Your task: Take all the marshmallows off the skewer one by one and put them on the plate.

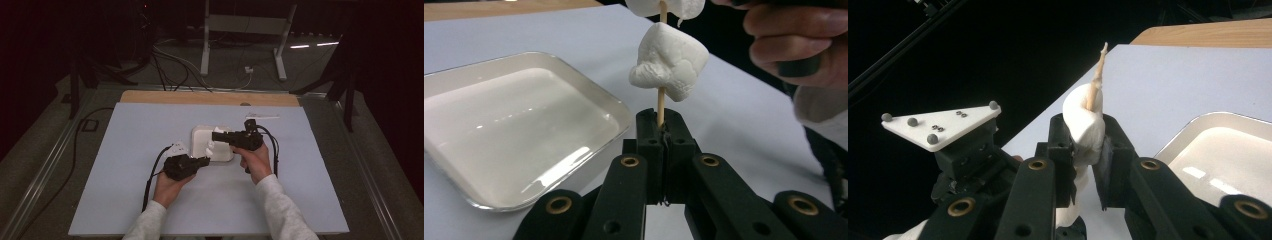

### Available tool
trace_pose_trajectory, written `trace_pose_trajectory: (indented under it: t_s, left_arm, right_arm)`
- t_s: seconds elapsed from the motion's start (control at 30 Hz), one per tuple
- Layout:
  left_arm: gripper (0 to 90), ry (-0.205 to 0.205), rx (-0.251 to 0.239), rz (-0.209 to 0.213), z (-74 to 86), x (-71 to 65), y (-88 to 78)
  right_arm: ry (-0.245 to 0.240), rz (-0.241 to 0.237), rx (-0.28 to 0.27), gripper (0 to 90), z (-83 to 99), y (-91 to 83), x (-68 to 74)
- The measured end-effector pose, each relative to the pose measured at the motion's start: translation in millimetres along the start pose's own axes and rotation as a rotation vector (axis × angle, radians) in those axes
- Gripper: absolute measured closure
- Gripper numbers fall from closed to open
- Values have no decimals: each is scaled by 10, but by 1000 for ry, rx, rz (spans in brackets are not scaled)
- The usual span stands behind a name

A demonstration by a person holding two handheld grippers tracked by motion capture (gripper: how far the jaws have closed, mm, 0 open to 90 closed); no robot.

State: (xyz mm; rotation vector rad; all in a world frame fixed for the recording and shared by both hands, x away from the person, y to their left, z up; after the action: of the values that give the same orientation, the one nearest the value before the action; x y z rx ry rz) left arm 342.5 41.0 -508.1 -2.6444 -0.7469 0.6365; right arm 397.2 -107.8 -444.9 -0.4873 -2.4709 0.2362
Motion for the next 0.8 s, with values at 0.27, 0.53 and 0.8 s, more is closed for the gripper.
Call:
trace_pose_trajectory:
  t_s: [0.27,0.53,0.8]
  left_arm:
    - [900,22,-4,-25,24,17,-7]
    - [900,45,7,-32,52,31,-14]
    - [900,64,12,-51,78,68,-28]
  right_arm:
    - [26,18,-22,808,-16,-18,-8]
    - [36,39,-43,812,-51,-79,-29]
    - [30,55,-43,810,-58,-76,-39]
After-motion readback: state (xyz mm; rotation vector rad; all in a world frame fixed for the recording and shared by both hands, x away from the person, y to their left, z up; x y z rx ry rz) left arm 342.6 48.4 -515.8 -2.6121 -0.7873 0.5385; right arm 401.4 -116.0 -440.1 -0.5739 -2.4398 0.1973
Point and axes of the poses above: each handheld gripper's, and its own axes: y roughly forward along the jaws, z roughly out of its underside, x roughly to its left, the point moved 6 cm from there along y, roughly forward along the jaws, and after that the axes turned 3 degrees about -y, right-handed, at the moved point
